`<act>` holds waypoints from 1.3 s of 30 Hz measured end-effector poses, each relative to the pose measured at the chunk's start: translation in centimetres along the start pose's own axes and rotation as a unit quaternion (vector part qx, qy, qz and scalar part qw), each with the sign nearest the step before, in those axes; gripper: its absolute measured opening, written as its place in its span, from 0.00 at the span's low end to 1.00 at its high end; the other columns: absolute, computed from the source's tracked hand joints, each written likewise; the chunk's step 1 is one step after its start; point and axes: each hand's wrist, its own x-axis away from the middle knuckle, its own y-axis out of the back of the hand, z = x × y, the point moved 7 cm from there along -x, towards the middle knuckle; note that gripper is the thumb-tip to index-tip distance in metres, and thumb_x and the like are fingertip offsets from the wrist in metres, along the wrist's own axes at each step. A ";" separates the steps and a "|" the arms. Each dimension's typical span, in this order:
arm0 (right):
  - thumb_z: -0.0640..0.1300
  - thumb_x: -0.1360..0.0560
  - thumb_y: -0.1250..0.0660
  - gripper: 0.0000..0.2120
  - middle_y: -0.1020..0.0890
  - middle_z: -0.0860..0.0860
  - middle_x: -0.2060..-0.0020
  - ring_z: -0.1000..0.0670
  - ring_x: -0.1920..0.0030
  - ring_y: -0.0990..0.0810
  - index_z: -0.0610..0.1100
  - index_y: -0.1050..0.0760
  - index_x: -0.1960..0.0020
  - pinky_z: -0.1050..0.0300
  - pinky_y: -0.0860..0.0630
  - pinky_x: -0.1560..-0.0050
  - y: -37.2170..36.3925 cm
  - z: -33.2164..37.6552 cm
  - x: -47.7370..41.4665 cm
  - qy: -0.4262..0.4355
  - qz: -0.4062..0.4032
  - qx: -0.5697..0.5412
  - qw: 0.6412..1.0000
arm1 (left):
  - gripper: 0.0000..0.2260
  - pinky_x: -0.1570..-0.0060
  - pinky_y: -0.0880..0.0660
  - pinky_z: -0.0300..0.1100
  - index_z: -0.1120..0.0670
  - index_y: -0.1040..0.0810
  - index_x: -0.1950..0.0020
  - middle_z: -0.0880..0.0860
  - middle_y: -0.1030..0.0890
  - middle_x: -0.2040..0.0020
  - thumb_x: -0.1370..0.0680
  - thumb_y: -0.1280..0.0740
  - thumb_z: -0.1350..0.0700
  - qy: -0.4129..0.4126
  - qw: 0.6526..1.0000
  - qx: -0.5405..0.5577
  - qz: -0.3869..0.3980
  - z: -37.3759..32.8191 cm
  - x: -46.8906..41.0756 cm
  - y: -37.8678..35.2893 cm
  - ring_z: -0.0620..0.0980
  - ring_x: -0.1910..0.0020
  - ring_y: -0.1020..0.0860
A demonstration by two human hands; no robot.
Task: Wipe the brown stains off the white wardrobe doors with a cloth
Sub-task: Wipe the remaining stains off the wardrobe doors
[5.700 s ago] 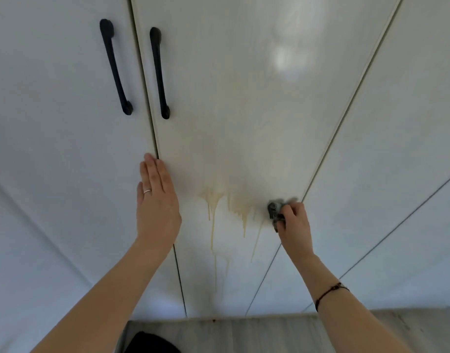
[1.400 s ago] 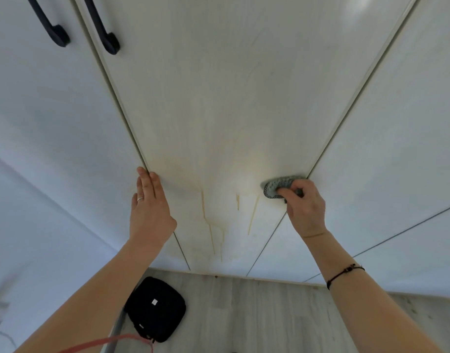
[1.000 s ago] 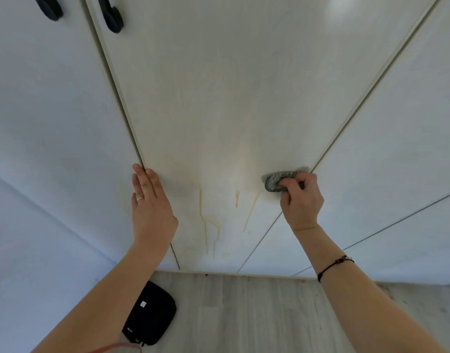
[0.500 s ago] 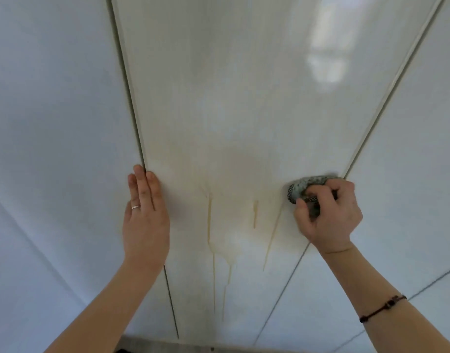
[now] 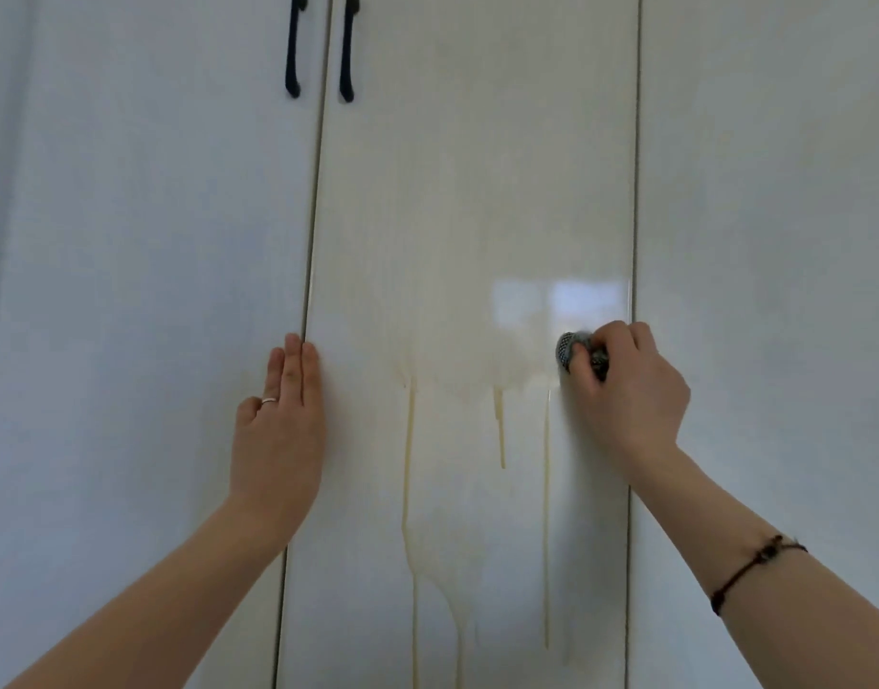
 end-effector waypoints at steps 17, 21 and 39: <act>0.53 0.24 0.38 0.15 0.29 0.51 0.68 0.48 0.73 0.29 0.47 0.36 0.66 0.61 0.40 0.73 -2.0 4.0 -2.1 0.087 -0.004 0.084 0.993 | 0.26 0.37 0.33 0.61 0.68 0.54 0.20 0.66 0.52 0.20 0.19 0.55 0.68 -0.054 0.992 0.074 -0.088 0.5 1.3 -1.8 0.66 0.22 0.44; 0.46 0.28 0.40 0.12 0.35 0.50 0.71 0.46 0.74 0.39 0.46 0.40 0.68 0.61 0.46 0.70 -1.7 4.7 -6.1 -0.002 -0.067 0.022 0.998 | 0.27 0.35 0.34 0.60 0.67 0.54 0.20 0.66 0.52 0.20 0.19 0.56 0.67 -0.044 0.991 0.080 -0.094 0.4 1.5 -2.0 0.64 0.21 0.44; 0.42 0.33 0.32 0.13 0.32 0.52 0.73 0.50 0.74 0.35 0.46 0.35 0.70 0.62 0.42 0.74 0.4 0.5 -0.4 0.198 -0.041 0.054 0.978 | 0.25 0.35 0.35 0.64 0.69 0.55 0.21 0.68 0.53 0.20 0.19 0.59 0.67 -0.062 0.987 0.109 -0.106 0.4 1.8 -2.1 0.68 0.22 0.45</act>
